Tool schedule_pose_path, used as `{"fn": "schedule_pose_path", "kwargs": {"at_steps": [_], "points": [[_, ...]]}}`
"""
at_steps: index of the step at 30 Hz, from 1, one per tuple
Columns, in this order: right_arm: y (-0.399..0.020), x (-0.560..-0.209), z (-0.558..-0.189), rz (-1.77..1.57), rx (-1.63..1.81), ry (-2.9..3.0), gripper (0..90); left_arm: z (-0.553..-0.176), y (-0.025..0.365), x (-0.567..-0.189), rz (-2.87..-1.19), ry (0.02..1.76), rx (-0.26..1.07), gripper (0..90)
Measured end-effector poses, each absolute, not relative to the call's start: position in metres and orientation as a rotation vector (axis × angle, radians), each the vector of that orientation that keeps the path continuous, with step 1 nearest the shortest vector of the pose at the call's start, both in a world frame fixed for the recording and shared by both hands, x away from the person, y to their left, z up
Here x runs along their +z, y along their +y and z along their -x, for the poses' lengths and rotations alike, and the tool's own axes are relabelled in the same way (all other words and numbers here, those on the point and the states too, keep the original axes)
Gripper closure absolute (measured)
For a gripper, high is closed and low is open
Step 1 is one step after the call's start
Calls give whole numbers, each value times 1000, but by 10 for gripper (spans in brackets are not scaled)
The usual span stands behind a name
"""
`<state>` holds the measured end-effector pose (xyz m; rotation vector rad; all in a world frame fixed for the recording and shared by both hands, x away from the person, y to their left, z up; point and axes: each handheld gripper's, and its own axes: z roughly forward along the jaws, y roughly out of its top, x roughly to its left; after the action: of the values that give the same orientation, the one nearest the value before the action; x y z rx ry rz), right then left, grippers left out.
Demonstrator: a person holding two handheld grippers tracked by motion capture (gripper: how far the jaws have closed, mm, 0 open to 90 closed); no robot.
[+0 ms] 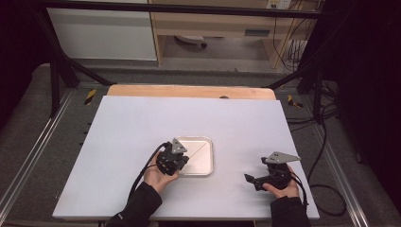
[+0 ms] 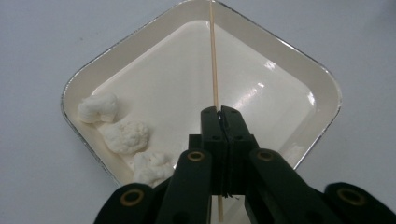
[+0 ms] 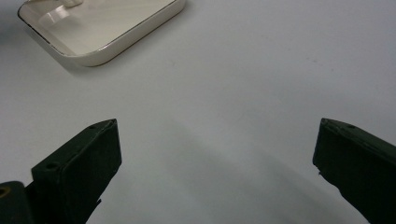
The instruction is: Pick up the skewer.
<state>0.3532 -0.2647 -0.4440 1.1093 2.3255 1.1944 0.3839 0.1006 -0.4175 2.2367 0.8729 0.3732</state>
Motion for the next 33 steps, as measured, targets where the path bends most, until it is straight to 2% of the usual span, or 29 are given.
{"fn": "schedule_pose_path", "kwargs": {"at_steps": [6, 16, 22, 33], "points": [[-255, -440, -352, -1081, 1182, 2327, 20, -379, 112, -409, -2204, 869, 381, 893], [-212, -425, -350, -1039, 1258, 2332, 85, -364, 114, -402, -2140, 841, 418, 892], [-188, -419, -343, -821, 1129, 2336, 107, -363, 111, -403, -2196, 820, 365, 893], [-140, -413, -335, -287, 867, 2332, 259, -361, 106, -393, -2296, 732, 294, 893]]}}
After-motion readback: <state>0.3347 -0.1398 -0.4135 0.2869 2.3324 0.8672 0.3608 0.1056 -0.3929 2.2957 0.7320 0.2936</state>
